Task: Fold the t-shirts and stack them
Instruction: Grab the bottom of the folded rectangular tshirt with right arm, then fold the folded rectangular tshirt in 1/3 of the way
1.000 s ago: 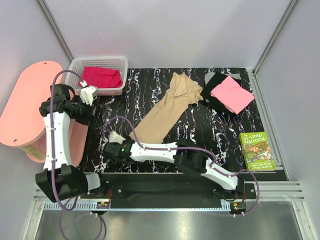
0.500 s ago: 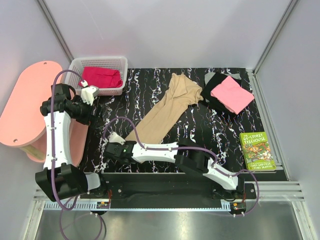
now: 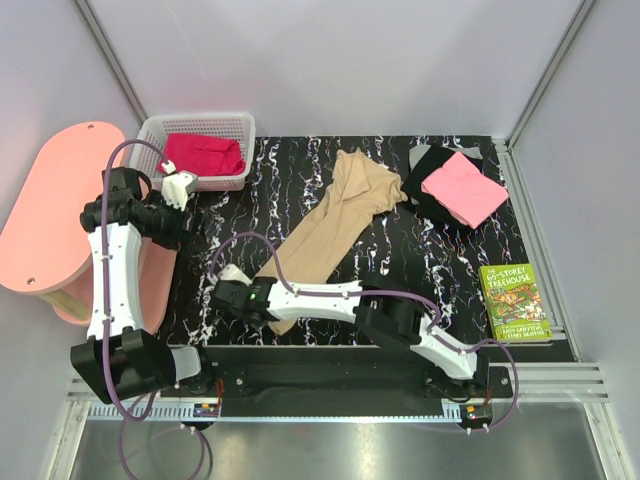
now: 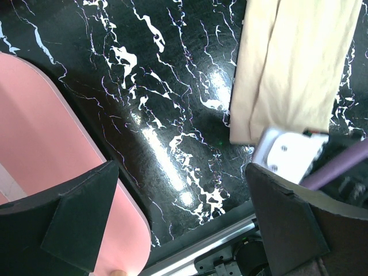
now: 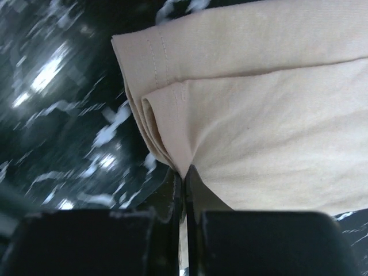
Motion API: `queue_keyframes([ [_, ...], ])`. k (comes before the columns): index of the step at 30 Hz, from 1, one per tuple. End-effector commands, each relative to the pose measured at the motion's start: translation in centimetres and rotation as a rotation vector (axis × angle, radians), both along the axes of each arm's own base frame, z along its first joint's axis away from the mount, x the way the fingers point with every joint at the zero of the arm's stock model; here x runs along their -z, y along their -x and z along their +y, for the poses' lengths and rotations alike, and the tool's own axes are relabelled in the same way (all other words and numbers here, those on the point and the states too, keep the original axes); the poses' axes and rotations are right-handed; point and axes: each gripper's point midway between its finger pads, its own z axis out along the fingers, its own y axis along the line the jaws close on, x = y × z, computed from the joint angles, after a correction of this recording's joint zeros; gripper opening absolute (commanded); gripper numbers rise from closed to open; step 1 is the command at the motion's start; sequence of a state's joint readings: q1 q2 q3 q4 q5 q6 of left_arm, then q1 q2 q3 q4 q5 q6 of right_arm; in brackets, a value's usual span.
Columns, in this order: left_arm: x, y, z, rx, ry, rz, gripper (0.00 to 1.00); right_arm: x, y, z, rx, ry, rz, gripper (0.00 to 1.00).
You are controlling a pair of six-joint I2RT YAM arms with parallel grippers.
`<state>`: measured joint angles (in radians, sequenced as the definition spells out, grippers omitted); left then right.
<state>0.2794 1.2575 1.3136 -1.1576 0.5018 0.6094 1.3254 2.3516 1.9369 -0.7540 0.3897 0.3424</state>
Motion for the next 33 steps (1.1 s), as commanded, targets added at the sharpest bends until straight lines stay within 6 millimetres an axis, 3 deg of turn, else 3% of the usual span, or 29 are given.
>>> queue_keyframes([
  [1,-2.3,-0.8,-0.3,0.019,-0.007,-0.098,0.99,1.1,8.7,0.0,-0.136,0.077,0.192,0.00],
  [4,-2.5,-0.7,-0.5,0.025,-0.003,-0.102,0.99,-0.6,10.8,1.0,-0.170,0.047,0.209,0.00],
  [10,-2.1,-0.6,-0.8,0.032,-0.001,-0.094,0.99,-3.8,12.0,1.5,-0.172,-0.011,0.201,0.00],
  [19,-2.0,-0.8,-0.9,0.032,-0.008,-0.092,0.99,-8.2,9.2,-0.4,-0.138,-0.037,0.089,0.00],
  [26,-1.6,-1.2,-1.5,0.042,-0.020,-0.080,0.99,-13.1,8.2,-1.2,-0.123,-0.157,0.108,0.00],
  [33,-2.0,-1.6,-2.2,0.047,-0.030,-0.087,0.99,-14.7,5.1,-3.5,-0.052,-0.281,0.192,0.00],
])
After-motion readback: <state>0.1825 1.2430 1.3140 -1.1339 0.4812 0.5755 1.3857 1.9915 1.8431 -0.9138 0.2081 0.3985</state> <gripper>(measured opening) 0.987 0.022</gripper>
